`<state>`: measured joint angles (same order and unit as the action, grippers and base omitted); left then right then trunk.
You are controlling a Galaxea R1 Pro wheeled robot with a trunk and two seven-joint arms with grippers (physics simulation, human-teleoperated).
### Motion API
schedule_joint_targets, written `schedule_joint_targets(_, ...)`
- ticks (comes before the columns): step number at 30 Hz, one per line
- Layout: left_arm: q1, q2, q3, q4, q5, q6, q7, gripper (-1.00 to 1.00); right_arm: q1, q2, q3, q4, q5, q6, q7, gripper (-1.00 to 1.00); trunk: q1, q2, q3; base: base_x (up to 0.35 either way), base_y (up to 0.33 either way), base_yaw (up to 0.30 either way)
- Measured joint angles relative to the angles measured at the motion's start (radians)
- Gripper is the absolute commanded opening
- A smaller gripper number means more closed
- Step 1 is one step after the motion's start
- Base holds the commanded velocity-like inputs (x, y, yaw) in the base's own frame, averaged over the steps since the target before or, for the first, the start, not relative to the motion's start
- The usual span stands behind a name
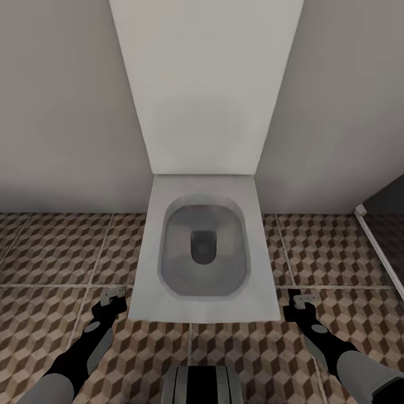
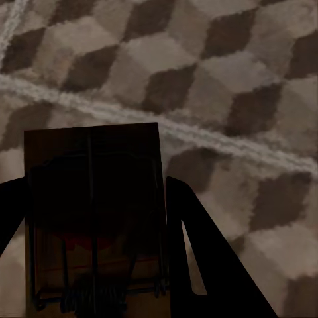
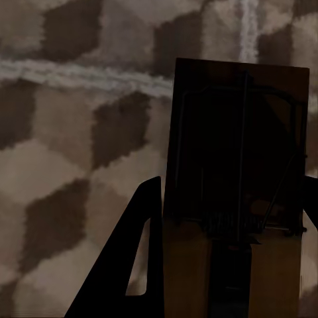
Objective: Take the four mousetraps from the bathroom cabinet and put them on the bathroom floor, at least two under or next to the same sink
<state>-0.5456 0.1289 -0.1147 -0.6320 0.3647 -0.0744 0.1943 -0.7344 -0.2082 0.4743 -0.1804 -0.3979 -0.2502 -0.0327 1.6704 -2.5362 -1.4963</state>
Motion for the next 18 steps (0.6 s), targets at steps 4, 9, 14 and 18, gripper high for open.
schedule_joint_targets(4,0.000,0.000,0.000,0.000,0.001,0.000,-0.001,-1.00,0.000,0.000,0.000,0.000,0.000,0.000,0.000,-1.00,0.000,0.000,0.000,0.000,0.000,0.000)
schedule_joint_targets(9,0.000,0.000,-0.001,0.000,0.001,-0.001,-0.001,-1.00,0.000,0.000,0.000,0.000,0.000,0.000,0.000,-1.00,0.000,0.000,0.000,0.000,0.000,0.000)
schedule_joint_targets(14,0.000,0.000,-0.001,0.000,0.001,-0.001,-0.001,-1.00,0.000,0.000,0.000,0.001,0.000,0.000,0.000,-1.00,0.000,0.000,-0.004,0.000,0.000,0.000)
schedule_joint_targets(18,0.000,-0.001,-0.001,0.000,0.001,-0.001,-0.001,-1.00,0.000,0.000,0.000,0.001,0.000,0.000,0.000,-1.00,0.002,-0.001,-0.019,0.000,0.000,0.000)
